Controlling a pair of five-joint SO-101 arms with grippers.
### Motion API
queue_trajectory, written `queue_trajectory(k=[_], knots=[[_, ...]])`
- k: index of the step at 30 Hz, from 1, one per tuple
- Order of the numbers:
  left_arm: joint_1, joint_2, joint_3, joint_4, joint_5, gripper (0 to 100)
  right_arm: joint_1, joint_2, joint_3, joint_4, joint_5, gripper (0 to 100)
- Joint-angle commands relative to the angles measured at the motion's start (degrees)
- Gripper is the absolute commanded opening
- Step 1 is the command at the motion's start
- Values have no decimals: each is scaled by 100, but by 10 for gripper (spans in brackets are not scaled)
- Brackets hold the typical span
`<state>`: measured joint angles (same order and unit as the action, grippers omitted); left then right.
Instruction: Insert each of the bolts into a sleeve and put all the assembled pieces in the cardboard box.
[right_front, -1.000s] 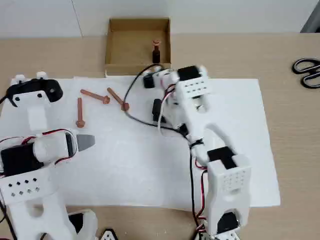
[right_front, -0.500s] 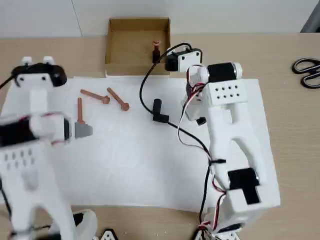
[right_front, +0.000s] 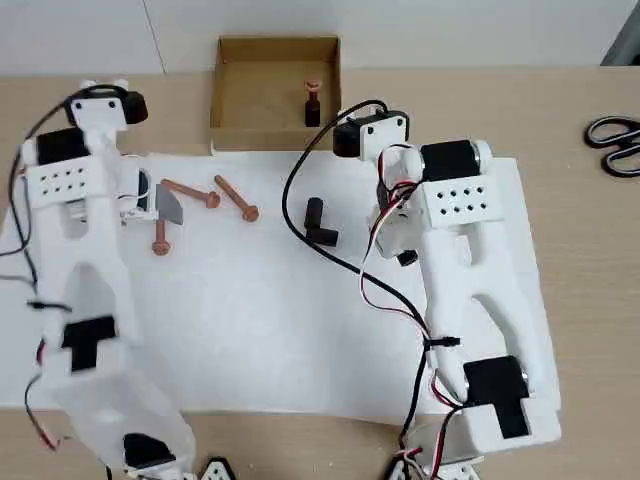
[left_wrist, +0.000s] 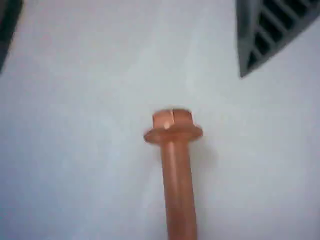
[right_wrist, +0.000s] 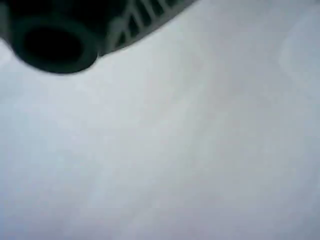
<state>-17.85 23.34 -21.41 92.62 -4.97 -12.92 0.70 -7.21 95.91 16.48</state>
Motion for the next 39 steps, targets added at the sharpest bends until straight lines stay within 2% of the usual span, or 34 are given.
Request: queue_trajectory(k=[1, 8, 10, 22, 39], knots=[[-9, 721, -743, -255, -44, 264, 40, -374, -26, 31, -62, 4], [-44, 1978, -1648, -237, -35, 261, 40, -356, -26, 31, -62, 4], [-79, 2136, -1754, -229, 211, 254, 40, -347, -26, 31, -62, 4], [-158, 2180, -1842, -193, 378, 128, 40, -338, -26, 31, -62, 4], [-132, 2673, -1877, -237, 396, 121, 40, -338, -26, 31, -70, 4]])
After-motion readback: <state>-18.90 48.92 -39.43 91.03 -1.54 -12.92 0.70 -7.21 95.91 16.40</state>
